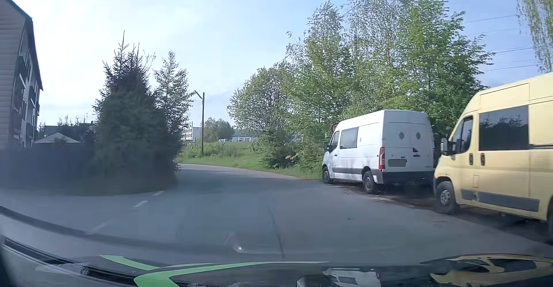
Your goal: Follow the waypoints while adhering to traffic rules and regulations
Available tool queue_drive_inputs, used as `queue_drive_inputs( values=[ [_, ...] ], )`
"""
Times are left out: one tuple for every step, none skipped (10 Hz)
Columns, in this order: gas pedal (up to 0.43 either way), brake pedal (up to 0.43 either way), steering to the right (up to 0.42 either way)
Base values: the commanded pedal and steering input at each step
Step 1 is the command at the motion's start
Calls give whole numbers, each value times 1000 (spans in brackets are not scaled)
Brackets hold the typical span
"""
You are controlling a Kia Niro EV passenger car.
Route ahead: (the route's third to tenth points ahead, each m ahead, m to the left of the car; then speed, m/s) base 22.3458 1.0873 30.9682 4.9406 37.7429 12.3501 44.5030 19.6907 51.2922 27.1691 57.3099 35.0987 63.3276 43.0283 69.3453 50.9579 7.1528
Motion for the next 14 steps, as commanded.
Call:
queue_drive_inputs(
  values=[
    [0, 0, -46],
    [0, 0, -45],
    [0, 0, -45],
    [0, 0, -45],
    [0, 0, -45],
    [0, 0, -45],
    [0, 0, -44],
    [0, 0, -43],
    [0, 0, -43],
    [0, 0, -43],
    [0, 0, -43],
    [0, 0, -43],
    [0, 0, -45],
    [0, 0, -46]
  ],
)
